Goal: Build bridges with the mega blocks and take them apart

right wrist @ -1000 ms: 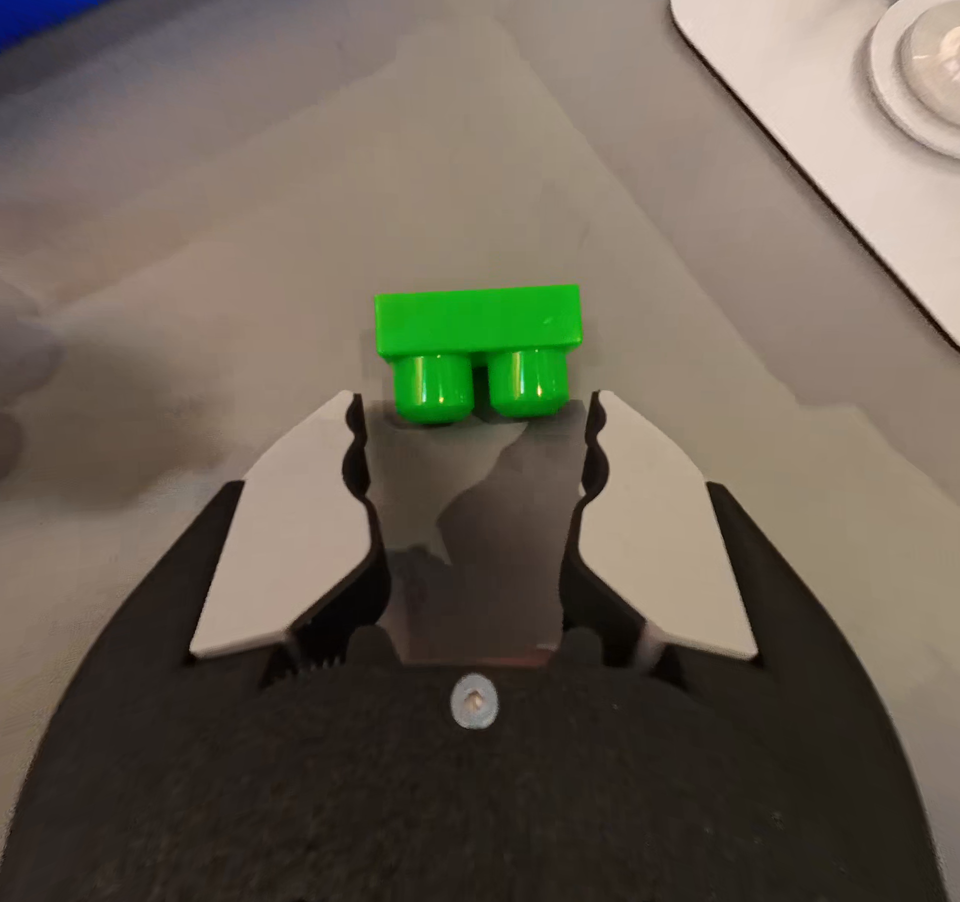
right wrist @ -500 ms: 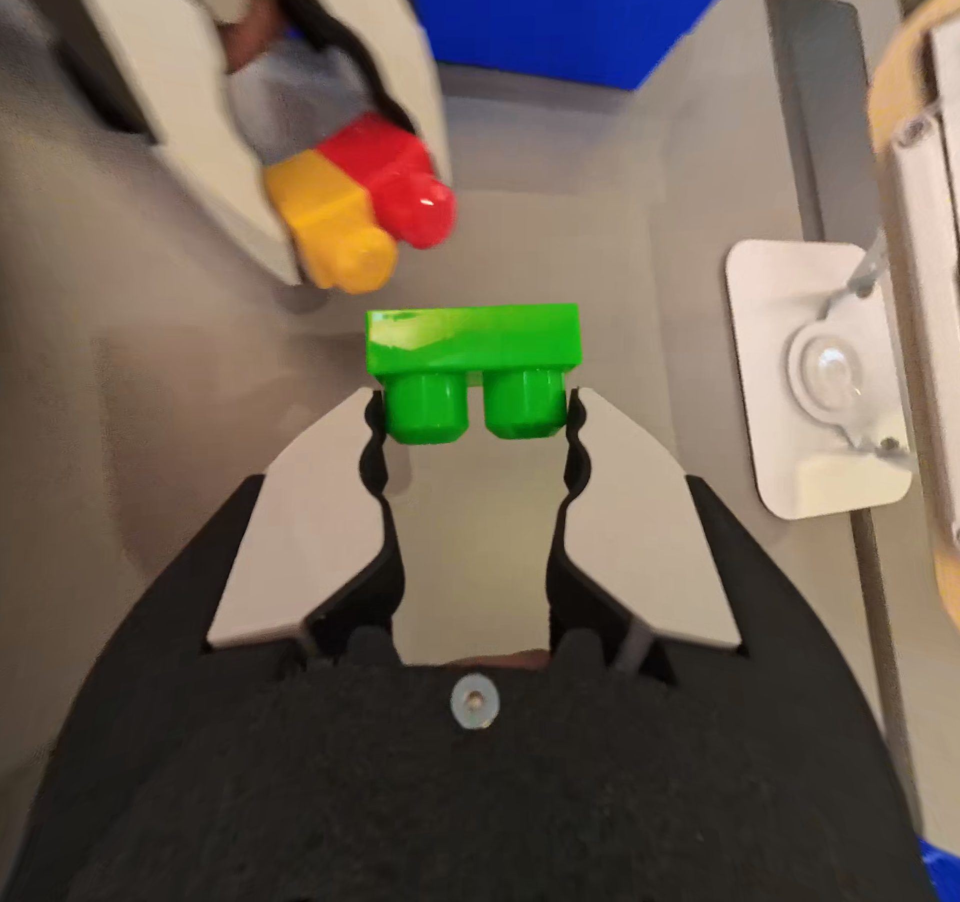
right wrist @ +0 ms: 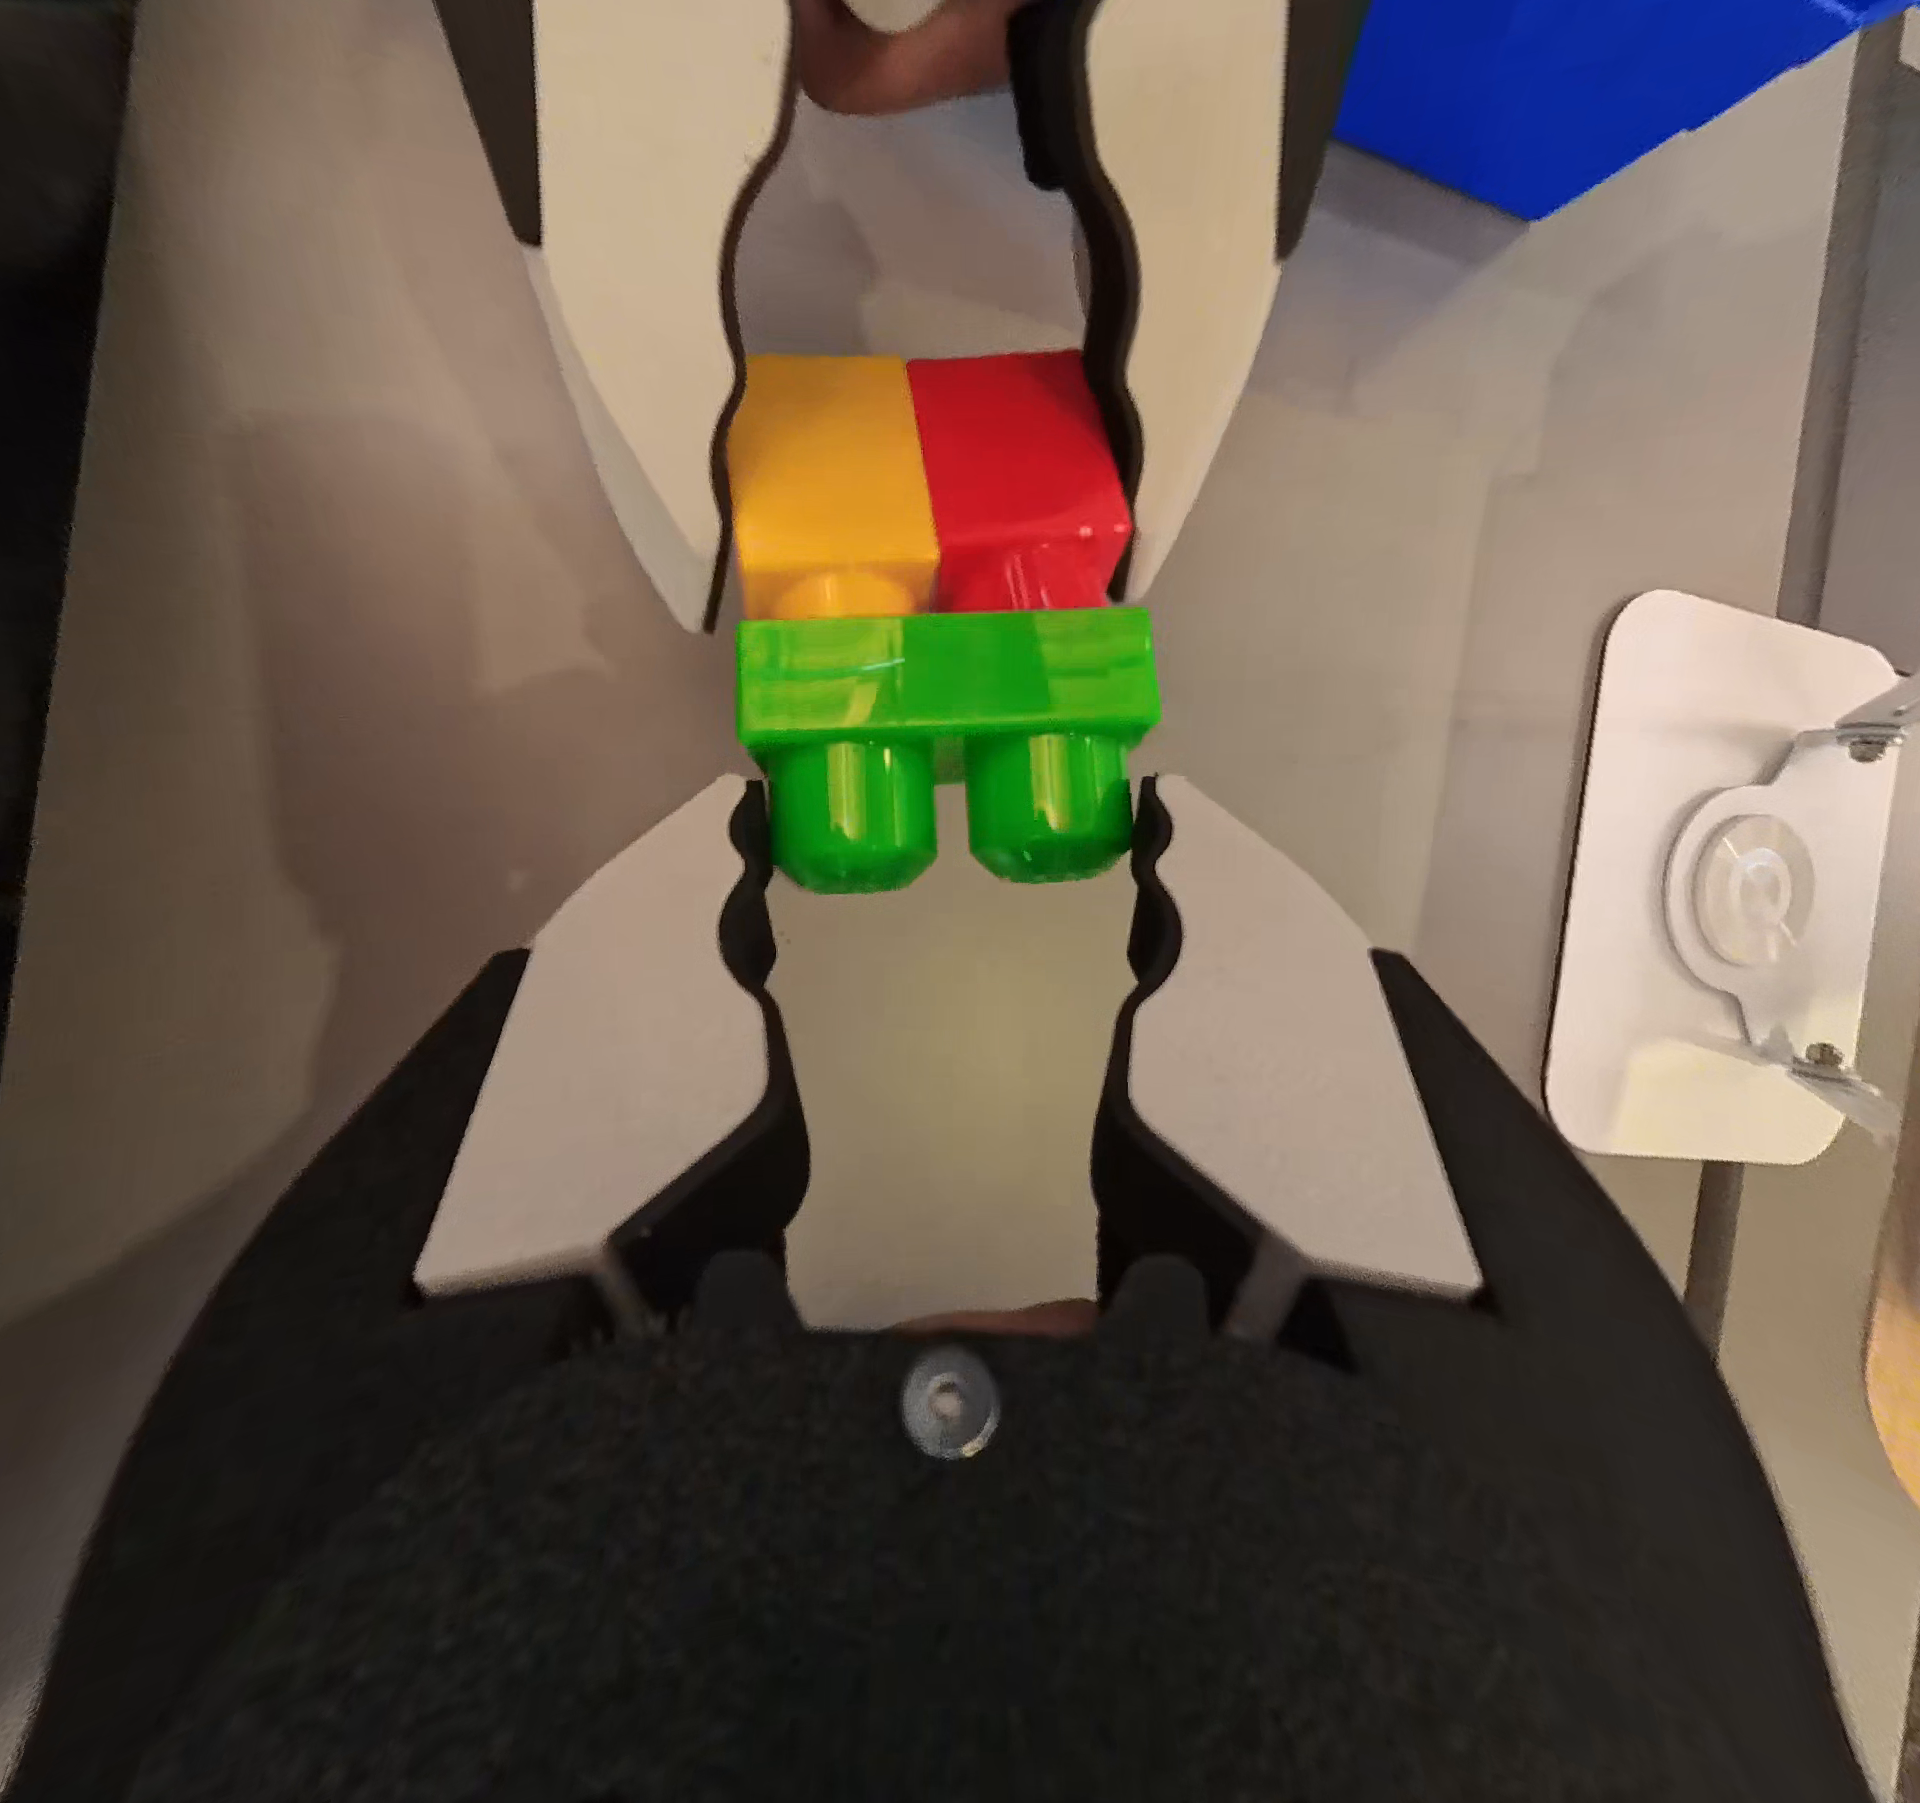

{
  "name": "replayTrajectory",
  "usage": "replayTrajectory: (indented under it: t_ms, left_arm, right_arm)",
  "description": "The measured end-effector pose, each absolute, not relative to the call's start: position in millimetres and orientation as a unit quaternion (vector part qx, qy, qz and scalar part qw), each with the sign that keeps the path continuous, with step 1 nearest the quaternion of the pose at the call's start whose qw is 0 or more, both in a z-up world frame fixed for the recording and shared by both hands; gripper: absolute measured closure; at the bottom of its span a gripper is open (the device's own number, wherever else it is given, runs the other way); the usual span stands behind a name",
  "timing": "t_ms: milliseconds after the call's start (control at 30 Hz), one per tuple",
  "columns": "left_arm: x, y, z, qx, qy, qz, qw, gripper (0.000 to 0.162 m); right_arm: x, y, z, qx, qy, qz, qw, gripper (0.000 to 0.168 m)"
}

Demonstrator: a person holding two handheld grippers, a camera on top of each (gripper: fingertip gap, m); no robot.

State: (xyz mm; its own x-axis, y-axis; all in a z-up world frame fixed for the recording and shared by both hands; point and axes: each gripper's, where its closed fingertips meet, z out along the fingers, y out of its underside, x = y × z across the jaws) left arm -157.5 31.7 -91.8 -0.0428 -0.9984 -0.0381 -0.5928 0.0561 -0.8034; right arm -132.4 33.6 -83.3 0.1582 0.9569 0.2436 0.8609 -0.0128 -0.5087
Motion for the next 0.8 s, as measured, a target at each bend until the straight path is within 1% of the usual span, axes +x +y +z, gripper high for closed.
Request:
replayTrajectory:
  t_ms: [33, 300, 467, 733, 800]
  left_arm:
    - [-156, 29, -91, -0.607, 0.653, -0.321, 0.319, 0.087]
    - [-153, 23, -100, -0.594, 0.659, -0.351, 0.3, 0.087]
    - [-144, 20, -109, -0.592, 0.662, -0.347, 0.3, 0.088]
    - [-146, 27, -118, -0.608, 0.651, -0.349, 0.29, 0.088]
    - [-154, 32, -121, -0.622, 0.642, -0.341, 0.292, 0.097]
  right_arm:
    - [-134, 32, -84, -0.706, -0.645, 0.089, 0.281, 0.101]
    - [-141, 25, -84, -0.694, -0.633, 0.149, 0.311, 0.102]
    - [-147, 24, -100, -0.694, -0.631, 0.164, 0.304, 0.102]
    - [-150, 32, -113, -0.699, -0.616, 0.172, 0.32, 0.102]
    - [-144, 36, -119, -0.706, -0.611, 0.163, 0.318, 0.102]
